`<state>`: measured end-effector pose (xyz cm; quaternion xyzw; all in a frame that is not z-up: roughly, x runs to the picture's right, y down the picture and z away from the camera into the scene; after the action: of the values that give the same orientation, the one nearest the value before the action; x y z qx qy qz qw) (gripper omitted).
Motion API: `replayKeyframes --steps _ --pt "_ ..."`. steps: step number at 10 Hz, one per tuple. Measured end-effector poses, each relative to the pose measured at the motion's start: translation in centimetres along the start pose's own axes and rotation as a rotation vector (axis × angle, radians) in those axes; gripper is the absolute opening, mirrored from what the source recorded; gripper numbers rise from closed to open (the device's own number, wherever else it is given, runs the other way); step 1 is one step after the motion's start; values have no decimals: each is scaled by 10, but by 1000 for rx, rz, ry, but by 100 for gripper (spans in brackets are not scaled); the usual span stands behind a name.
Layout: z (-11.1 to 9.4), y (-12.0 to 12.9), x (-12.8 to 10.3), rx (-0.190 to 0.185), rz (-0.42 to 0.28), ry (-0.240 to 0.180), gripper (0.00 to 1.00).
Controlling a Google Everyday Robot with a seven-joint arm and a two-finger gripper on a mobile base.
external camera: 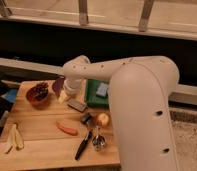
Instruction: Place eraser in table surface
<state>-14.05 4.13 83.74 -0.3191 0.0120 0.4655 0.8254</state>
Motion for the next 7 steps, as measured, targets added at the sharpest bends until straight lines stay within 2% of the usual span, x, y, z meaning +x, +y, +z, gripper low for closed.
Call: replayKeyframes --steps 2,3,5,7 --pt "10 -7 -2 -27 -8 3 80" --pt "15 -13 -3 -64 -12 6 80" --pt "22 -28 -6 -171 -21 26 80" --pt "24 -30 -8 -202 -28 28 80"
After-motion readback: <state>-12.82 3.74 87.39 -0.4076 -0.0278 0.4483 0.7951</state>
